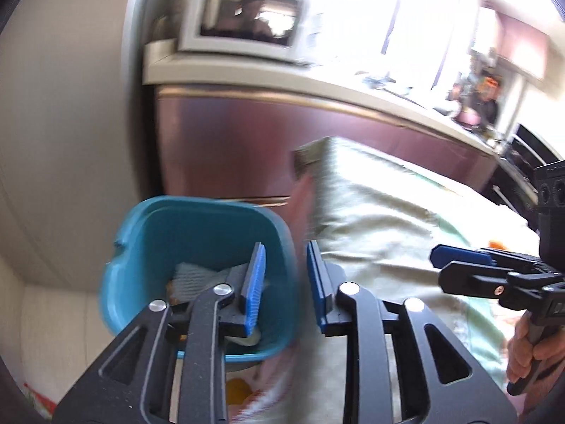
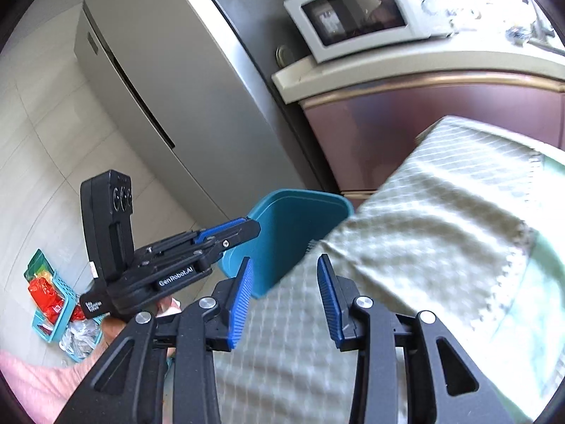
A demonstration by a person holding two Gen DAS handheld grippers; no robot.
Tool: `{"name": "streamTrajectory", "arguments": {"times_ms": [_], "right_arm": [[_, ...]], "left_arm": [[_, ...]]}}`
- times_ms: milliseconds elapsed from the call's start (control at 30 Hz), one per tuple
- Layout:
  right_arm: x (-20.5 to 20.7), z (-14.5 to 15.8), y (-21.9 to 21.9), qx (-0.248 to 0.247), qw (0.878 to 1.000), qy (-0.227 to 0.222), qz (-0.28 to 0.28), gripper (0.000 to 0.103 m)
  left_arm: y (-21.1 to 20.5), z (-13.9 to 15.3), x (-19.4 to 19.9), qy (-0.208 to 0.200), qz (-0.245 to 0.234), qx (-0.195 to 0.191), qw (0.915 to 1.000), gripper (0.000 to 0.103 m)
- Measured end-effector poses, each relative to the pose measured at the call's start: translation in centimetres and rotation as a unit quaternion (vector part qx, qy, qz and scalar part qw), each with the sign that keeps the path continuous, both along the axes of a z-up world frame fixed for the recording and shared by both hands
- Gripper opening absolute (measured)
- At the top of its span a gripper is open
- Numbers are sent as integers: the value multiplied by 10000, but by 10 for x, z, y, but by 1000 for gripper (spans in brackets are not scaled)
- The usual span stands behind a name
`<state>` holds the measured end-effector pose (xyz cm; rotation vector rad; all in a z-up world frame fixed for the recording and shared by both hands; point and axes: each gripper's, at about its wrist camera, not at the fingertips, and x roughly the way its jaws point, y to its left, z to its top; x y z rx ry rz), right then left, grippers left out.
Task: Collect trash
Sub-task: 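Open both tools to drop the peel and foam net into the bin, then move both open tools back over the table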
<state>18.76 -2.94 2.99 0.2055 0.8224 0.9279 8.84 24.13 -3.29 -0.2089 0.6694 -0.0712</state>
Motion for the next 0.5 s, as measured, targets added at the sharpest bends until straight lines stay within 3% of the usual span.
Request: {"name": "streamTrajectory", "arguments": {"times_ms": [267, 500], "right_arm": [[-31, 10, -100, -74, 9944, -261, -1018, 37], [-46, 15, -196, -236, 9745, -394, -2198, 42]], "left_arm": [[-102, 15, 1, -220, -1192, -12, 9926, 34], [-195, 17, 4, -136, -2084, 83, 9779, 38]]}}
